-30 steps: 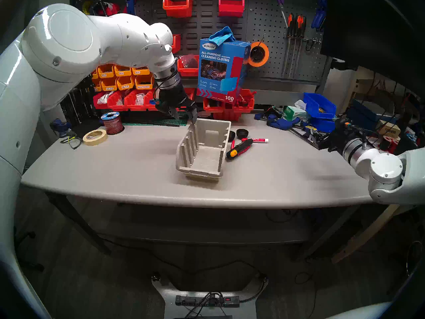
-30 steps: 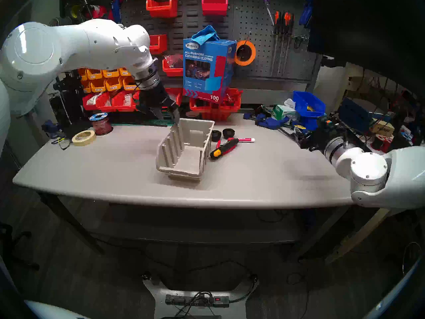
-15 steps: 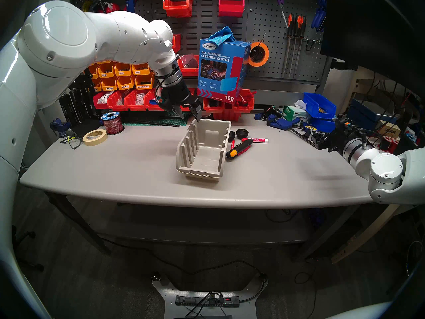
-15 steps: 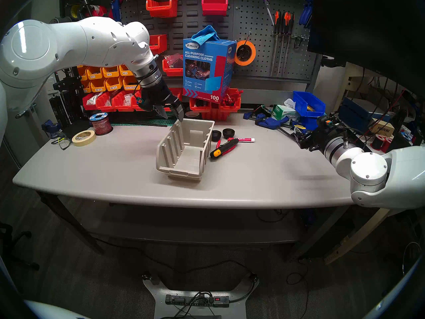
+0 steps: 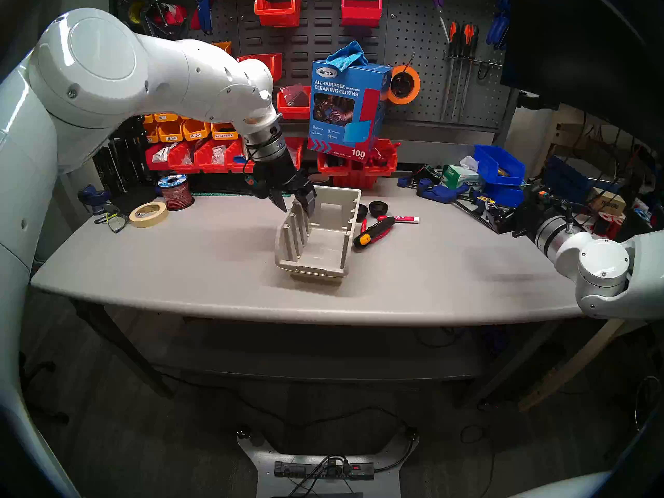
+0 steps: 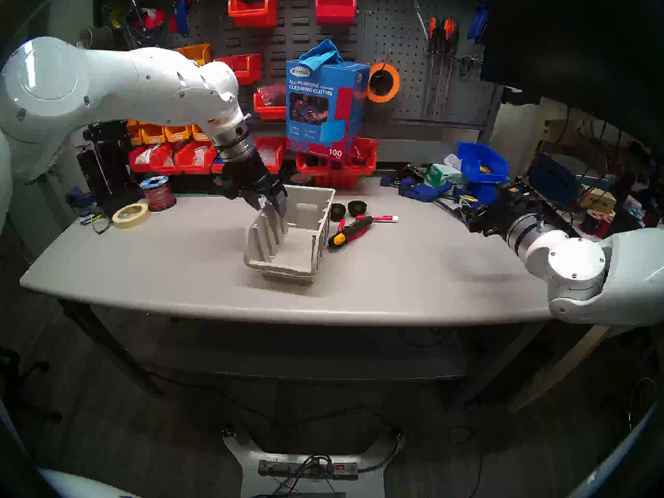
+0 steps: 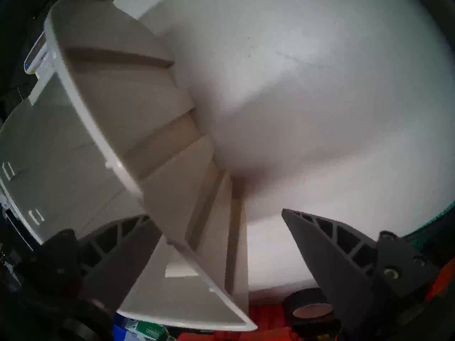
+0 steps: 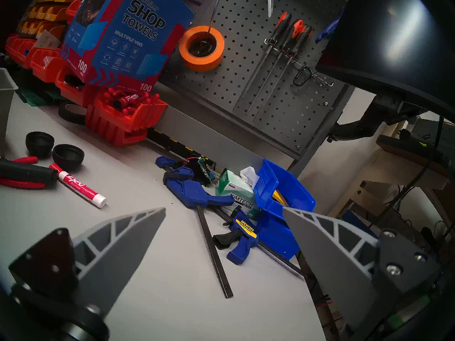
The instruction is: Take out tools from the storage box
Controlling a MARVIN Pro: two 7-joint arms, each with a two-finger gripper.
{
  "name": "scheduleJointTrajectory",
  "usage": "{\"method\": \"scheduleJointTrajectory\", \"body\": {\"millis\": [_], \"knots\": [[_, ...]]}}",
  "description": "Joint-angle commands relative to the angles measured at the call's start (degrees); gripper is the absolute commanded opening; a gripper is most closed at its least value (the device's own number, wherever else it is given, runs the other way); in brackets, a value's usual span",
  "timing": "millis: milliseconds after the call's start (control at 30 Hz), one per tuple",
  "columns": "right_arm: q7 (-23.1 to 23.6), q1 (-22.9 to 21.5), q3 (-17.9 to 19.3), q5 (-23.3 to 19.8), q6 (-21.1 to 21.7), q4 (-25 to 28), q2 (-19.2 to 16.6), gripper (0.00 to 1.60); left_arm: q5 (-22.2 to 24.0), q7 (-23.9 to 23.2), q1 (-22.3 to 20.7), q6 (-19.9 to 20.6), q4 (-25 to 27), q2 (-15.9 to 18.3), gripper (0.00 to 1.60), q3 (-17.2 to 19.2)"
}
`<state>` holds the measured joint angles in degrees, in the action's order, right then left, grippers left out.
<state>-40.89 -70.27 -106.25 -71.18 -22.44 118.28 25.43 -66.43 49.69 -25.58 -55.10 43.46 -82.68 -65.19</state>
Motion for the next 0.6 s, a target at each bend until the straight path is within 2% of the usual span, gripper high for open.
{"method": "scheduleJointTrajectory", "body": {"millis": [0,33,67,367,567], "knots": [[-0.15,-0.32,0.35,-0.04,-0.11,-0.14,0.02,1.60,0.86,5.00,2.93,0.10,3.74,-0.34,0.75,-0.89],[-0.15,-0.32,0.35,-0.05,-0.12,-0.14,0.02,1.60,1.04,5.24,3.07,0.10,4.36,-0.38,0.09,-1.05],[-0.16,-0.32,0.35,-0.06,-0.13,-0.14,0.03,1.60,1.49,4.91,3.14,0.10,4.60,-0.40,0.00,-0.97],[-0.19,-0.31,0.34,-0.10,-0.20,-0.13,0.09,1.60,3.01,5.01,1.69,0.10,4.53,-0.47,0.00,-1.64],[-0.21,-0.30,0.35,-0.14,-0.24,-0.12,0.12,1.60,3.46,4.81,0.02,0.10,2.42,0.10,0.00,-2.63]]}}
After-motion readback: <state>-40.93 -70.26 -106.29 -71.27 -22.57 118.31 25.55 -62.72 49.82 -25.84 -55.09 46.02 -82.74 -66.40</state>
